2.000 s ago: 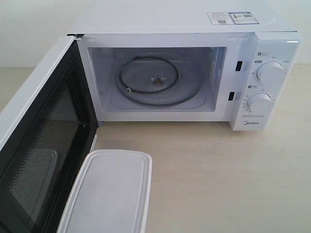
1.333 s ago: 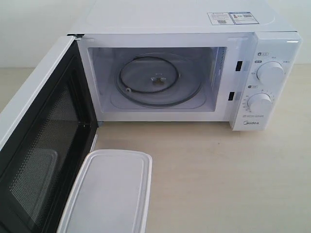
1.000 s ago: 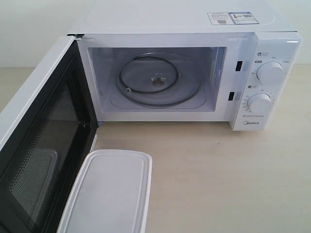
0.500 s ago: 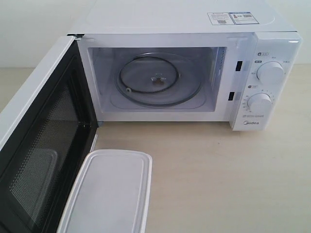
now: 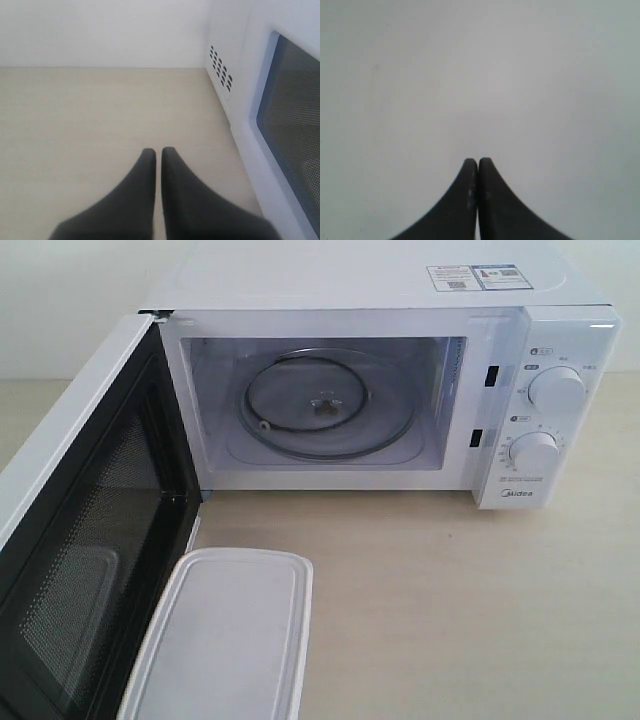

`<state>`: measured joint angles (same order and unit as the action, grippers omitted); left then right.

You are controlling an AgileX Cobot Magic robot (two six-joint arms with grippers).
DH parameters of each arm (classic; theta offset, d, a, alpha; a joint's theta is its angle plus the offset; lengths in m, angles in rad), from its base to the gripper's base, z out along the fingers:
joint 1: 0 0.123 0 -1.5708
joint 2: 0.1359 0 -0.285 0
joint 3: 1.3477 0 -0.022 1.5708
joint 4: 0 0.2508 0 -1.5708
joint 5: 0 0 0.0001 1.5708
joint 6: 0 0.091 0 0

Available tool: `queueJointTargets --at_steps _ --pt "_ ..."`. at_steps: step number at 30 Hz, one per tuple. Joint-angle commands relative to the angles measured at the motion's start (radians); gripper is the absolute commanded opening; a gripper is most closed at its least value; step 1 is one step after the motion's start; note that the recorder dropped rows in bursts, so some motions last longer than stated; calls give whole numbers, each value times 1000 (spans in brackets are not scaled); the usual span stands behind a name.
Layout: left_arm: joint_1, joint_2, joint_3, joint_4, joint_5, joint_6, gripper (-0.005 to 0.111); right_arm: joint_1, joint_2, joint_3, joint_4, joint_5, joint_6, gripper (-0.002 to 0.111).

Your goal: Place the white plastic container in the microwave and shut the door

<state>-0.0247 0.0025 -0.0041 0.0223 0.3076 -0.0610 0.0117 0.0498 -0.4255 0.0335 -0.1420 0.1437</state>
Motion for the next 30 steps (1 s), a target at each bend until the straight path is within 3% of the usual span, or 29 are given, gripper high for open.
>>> queueJointTargets --at_steps 1,5,9,17,30 --pt "3 -3 4 1 -4 1 4 -1 168 -235 -9 337 3 0" --pt "3 -3 4 1 -4 1 4 -1 364 -390 22 603 -18 0" --pt "3 -3 4 1 -4 1 4 -1 544 -429 190 794 -46 0" --pt "3 -3 4 1 -4 1 4 -1 866 -386 796 1054 -683 0" --pt "3 -3 4 1 -4 1 4 -1 1324 -119 1533 1289 -1360 0"
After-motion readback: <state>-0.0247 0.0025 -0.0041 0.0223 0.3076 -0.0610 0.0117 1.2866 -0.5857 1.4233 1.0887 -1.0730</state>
